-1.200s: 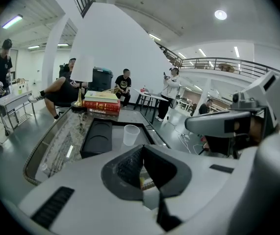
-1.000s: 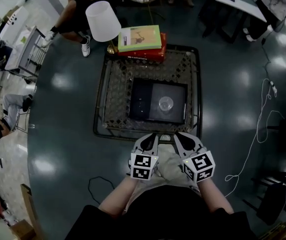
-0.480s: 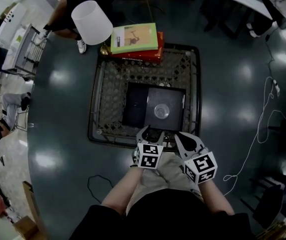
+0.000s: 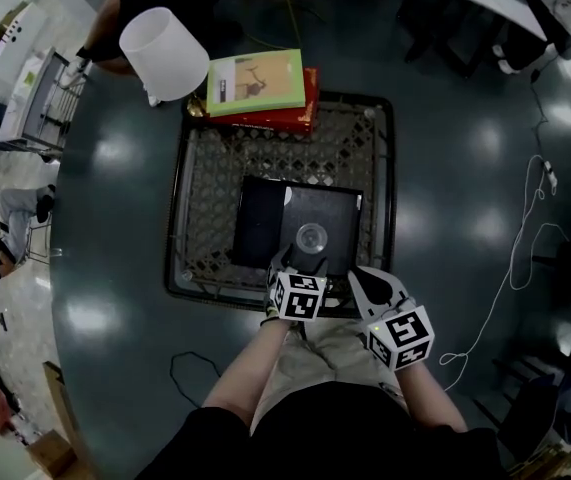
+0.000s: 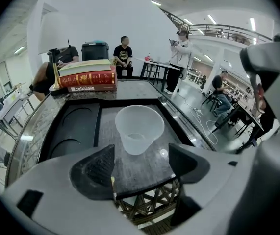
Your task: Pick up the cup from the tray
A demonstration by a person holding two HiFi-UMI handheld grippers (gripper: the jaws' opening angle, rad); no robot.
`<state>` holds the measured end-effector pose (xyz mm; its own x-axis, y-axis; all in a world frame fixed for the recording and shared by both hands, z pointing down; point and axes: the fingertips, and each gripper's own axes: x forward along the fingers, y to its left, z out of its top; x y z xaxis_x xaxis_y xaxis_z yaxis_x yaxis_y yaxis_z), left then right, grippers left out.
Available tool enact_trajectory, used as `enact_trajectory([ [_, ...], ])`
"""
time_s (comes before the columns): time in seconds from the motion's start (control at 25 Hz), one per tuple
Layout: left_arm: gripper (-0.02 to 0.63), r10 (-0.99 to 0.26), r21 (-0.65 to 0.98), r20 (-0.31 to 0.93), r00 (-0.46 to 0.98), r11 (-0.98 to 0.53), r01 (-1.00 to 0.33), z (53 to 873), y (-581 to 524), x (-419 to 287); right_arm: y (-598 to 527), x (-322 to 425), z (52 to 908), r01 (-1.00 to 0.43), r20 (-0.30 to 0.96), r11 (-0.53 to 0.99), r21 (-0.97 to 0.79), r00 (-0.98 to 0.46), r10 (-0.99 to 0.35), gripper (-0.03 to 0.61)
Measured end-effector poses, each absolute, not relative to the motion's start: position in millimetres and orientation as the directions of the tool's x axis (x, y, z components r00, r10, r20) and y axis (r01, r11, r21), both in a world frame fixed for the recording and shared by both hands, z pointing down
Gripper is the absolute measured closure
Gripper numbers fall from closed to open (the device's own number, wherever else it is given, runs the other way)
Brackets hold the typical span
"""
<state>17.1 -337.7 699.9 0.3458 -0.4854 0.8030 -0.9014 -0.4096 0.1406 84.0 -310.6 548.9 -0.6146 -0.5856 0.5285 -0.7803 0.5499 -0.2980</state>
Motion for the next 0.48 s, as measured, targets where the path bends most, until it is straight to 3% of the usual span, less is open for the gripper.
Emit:
enact_trajectory([
  [0.28, 0.284, -0.482, 0.118, 0.819, 0.311, -0.390, -0.913, 712.1, -360.3, 18.8, -320.6, 85.9, 552.0, -0.773, 0.532, 0.554, -0.308, -0.623, -0.573, 0.566],
  [0.36, 0.330, -0.492, 0.102, 0.816, 0.302, -0.392, -0.914, 712.0, -364.9, 18.3, -321.1, 86.5, 554.2, -0.773, 0.536, 0.554, -0.310, -0.623, -0.570, 0.566],
  [0.48, 0.336, -0.498, 0.110, 0.808, 0.315, -0.398, -0.911, 709.4, -367.7, 19.7, -319.5, 87.0, 555.9, -0.775, 0.540, 0.550, -0.310, -0.620, -0.570, 0.566],
])
